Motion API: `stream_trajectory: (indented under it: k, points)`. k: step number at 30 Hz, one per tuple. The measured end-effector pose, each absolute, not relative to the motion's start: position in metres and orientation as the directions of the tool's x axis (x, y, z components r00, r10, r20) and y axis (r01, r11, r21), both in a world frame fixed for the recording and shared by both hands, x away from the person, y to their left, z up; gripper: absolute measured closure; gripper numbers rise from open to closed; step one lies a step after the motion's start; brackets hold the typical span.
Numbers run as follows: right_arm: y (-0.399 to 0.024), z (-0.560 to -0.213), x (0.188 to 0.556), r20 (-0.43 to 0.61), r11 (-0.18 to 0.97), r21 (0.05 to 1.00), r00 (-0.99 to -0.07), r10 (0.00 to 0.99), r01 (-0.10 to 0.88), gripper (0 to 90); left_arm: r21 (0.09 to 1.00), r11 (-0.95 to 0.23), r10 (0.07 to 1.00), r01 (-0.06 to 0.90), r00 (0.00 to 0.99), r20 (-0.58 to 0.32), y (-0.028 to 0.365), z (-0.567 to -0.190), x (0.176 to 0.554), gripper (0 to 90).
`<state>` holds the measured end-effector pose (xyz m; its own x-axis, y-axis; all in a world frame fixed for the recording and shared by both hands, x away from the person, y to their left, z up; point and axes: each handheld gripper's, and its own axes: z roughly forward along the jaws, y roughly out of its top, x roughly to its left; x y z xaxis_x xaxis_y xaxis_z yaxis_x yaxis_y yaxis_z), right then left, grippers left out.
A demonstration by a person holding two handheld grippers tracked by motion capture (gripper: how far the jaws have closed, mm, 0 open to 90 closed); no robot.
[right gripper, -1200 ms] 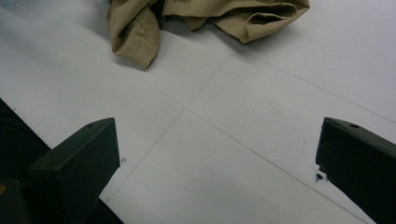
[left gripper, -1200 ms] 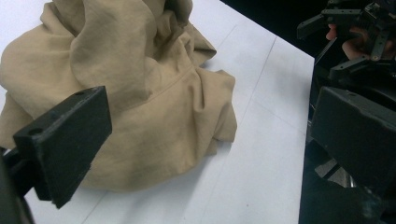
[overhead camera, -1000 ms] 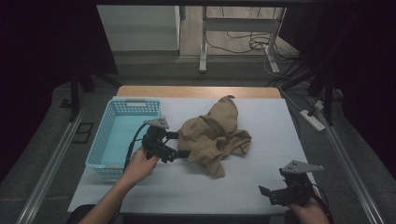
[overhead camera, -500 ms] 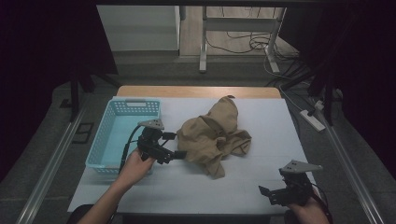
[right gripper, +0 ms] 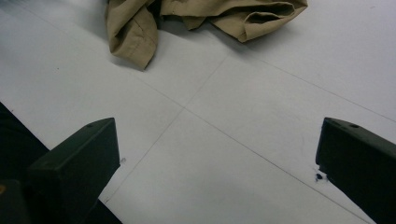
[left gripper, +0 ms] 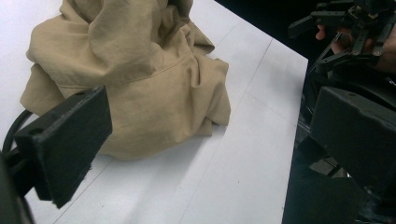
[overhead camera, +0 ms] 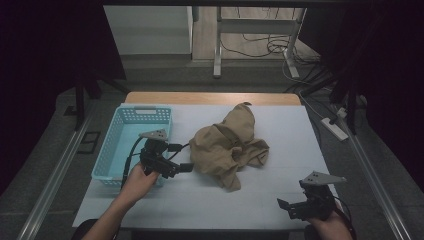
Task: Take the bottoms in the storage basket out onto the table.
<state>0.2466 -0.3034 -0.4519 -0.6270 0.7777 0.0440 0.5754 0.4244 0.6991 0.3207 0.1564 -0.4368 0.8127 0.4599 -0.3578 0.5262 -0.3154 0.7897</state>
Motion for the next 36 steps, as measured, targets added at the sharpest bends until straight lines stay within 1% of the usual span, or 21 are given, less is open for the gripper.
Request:
stream_trajectory:
  k: [21,24,36]
  points:
    - [-0.303,-0.452,0.247,0.036,0.429,0.697,-0.626,0.779,0.574,0.1,0.797,-0.295,0.465,0.528,0.807,-0.363,0.170,-0.433,0.307,0.0]
    - [-0.302,-0.452,0.246,0.033,0.433,0.696,-0.627,0.778,0.573,0.1,0.800,-0.293,0.453,0.523,0.813,-0.366,0.170,-0.433,0.305,0.0]
    - [-0.302,-0.452,0.246,0.031,0.435,0.695,-0.628,0.778,0.573,0.1,0.802,-0.299,0.471,0.516,0.811,-0.346,0.175,-0.431,0.295,0.0]
